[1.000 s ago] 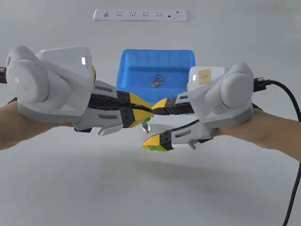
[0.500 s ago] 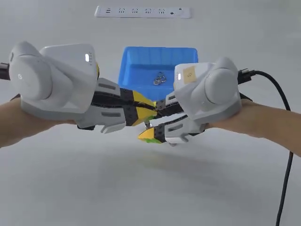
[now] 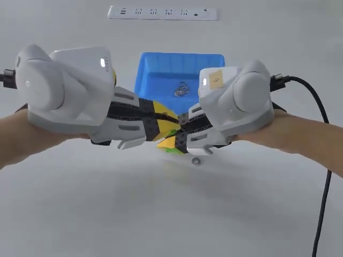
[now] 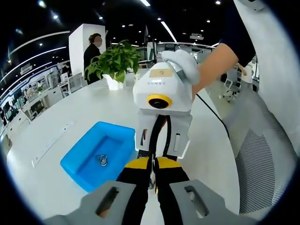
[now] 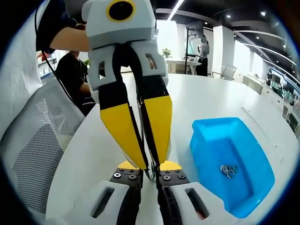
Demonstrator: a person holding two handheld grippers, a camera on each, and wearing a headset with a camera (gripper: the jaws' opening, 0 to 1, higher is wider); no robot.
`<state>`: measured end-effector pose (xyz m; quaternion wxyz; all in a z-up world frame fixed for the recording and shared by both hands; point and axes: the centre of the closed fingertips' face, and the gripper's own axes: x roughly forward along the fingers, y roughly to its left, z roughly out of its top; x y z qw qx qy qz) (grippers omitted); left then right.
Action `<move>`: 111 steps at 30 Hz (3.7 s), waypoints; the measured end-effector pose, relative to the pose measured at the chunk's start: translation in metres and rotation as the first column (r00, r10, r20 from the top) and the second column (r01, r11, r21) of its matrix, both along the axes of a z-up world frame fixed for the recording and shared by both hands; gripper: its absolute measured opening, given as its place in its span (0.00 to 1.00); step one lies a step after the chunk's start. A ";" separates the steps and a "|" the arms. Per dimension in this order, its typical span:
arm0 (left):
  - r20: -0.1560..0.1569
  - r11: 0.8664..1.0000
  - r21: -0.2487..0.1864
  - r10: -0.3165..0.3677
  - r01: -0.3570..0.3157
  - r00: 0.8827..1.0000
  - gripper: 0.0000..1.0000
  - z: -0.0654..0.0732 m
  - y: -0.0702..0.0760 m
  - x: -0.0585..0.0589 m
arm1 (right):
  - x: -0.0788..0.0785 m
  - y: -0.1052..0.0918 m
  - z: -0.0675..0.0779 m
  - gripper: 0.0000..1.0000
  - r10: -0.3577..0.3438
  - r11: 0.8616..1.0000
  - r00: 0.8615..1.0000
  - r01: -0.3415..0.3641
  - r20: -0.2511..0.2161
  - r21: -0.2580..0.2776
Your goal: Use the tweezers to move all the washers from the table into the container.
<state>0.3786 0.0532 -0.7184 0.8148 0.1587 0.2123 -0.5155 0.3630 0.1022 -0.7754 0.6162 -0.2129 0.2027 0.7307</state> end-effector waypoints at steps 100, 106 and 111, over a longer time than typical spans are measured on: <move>-0.189 0.895 -0.090 0.416 -0.438 0.889 0.99 0.000 0.088 -0.033 | 0.116 0.005 0.019 0.10 -0.142 0.990 0.974 0.142 0.179 0.013; -0.196 0.897 -0.089 0.411 -0.433 0.890 0.99 -0.002 0.084 -0.032 | 0.117 0.006 0.014 0.10 -0.161 0.987 0.972 0.161 0.169 0.012; -0.199 0.900 -0.074 0.409 -0.430 0.891 0.99 -0.007 0.084 -0.034 | 0.120 0.006 0.013 0.10 -0.163 0.986 0.969 0.164 0.184 0.011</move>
